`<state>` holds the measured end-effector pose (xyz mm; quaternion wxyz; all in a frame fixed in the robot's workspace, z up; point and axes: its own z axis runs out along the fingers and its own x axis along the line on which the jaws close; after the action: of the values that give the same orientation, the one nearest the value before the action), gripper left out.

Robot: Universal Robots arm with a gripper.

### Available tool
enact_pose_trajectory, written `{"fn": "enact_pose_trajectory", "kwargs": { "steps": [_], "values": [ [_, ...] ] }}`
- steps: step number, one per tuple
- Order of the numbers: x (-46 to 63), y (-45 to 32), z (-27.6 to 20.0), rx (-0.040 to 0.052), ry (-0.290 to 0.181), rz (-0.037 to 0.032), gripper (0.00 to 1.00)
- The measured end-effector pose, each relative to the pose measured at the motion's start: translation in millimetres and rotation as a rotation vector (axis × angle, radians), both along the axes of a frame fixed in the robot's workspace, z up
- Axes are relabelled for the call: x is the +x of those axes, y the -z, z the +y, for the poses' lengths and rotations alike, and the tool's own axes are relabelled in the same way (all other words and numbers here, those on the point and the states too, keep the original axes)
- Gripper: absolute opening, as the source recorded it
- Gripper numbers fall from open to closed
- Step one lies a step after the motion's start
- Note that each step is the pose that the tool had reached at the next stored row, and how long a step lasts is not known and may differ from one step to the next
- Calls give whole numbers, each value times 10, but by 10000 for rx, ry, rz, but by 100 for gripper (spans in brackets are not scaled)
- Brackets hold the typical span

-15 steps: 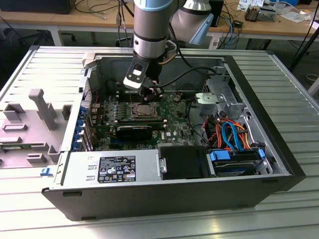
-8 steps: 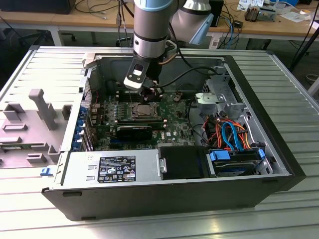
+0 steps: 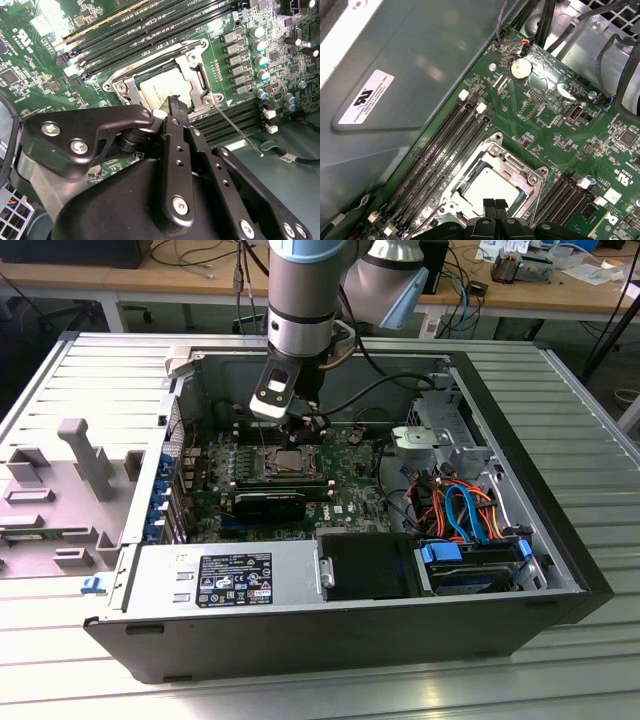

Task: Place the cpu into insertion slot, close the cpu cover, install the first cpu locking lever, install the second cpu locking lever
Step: 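Install the first cpu locking lever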

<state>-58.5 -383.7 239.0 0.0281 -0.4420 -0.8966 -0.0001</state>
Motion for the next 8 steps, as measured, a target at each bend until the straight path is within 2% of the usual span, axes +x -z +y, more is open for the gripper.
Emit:
{"fn": "enact_pose_trajectory", "kwargs": {
  "steps": [8],
  "values": [
    [0, 0, 0, 0, -118, 0, 11]
  ]
}}
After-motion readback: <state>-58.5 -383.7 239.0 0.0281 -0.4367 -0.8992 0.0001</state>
